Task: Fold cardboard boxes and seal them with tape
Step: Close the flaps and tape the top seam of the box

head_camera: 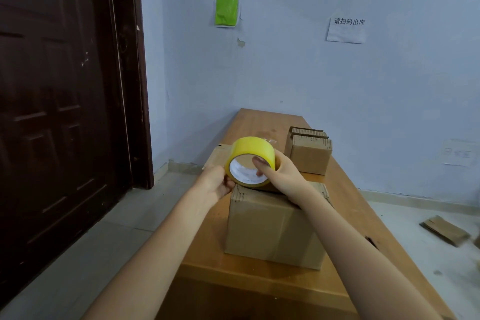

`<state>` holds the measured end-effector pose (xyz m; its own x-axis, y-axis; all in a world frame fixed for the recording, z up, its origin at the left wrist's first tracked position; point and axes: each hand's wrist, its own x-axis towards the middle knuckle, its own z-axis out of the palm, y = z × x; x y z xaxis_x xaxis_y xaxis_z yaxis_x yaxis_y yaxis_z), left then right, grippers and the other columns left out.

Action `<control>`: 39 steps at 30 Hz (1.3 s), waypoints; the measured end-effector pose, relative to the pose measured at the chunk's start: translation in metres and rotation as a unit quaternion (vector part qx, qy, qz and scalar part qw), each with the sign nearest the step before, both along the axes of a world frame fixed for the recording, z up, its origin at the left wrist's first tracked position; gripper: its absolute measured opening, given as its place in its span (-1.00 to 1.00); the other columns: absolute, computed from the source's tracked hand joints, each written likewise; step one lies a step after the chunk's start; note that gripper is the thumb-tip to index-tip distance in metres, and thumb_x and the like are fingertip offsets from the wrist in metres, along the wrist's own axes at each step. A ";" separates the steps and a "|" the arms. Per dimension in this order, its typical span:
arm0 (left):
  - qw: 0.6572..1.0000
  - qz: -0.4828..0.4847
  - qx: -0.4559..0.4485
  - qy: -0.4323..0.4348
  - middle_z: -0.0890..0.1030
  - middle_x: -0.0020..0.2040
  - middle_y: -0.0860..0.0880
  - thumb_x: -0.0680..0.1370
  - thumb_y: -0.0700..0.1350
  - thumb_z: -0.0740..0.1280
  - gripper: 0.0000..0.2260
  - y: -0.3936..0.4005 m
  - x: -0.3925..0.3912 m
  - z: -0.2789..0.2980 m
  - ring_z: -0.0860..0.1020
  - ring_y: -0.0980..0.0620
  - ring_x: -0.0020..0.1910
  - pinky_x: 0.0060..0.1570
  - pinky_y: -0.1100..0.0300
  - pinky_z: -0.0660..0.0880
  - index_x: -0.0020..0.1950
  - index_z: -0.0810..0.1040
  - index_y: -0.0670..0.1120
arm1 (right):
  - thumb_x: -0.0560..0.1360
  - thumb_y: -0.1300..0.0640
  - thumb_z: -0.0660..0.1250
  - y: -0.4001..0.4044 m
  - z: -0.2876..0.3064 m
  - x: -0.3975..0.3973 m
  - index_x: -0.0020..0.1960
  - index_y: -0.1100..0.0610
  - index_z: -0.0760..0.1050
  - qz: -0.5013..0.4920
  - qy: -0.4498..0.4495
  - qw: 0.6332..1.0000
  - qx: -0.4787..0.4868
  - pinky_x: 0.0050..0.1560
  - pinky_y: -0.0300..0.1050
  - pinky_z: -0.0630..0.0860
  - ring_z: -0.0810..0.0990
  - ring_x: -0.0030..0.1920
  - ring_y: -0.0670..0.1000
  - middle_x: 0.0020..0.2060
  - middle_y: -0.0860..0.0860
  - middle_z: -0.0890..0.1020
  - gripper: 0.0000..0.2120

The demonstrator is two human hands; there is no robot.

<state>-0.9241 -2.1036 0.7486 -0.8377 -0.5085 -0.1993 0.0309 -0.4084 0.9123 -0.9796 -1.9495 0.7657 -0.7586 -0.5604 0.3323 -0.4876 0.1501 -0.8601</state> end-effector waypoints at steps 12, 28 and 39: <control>0.997 -0.024 0.056 0.046 0.29 -0.38 -0.06 0.64 -0.29 0.14 -0.79 -0.027 0.026 -0.013 0.24 0.07 -0.41 -0.59 0.35 0.37 -0.21 0.36 -0.20 | 0.30 0.01 0.42 0.005 0.006 0.007 -0.13 0.26 0.38 -0.107 0.032 0.993 -0.030 -0.18 0.08 0.44 0.48 -0.25 0.14 -0.31 0.18 0.49 -0.63; 0.999 -0.036 -0.025 -0.026 0.30 -0.40 -0.06 0.62 -0.19 0.24 -0.76 -0.010 0.020 -0.029 0.31 0.05 -0.43 -0.57 0.32 0.41 -0.25 0.34 -0.15 | 0.53 0.22 0.29 0.005 0.005 0.010 -0.10 0.25 0.38 -0.052 0.009 0.998 -0.026 -0.19 -0.19 0.43 0.58 -0.32 -0.07 -0.33 0.08 0.51 -0.89; 0.973 -0.053 -0.197 -0.104 0.51 -0.21 -0.14 0.64 -0.04 0.17 -0.75 0.010 0.008 -0.048 0.44 -0.03 -0.30 -0.29 0.16 0.41 -0.11 0.46 -0.18 | 0.52 0.23 0.26 0.002 0.003 0.006 -0.10 0.18 0.35 -0.056 -0.008 0.998 -0.008 -0.17 -0.13 0.41 0.55 -0.30 -0.04 -0.27 0.10 0.46 -0.92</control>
<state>-0.9157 -2.0940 0.7004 -0.8518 -0.4929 -0.1776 -0.1954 -0.0156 0.9806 -0.9740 -1.9478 0.7690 -0.8217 -0.4657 0.3286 -0.4549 0.1885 -0.8704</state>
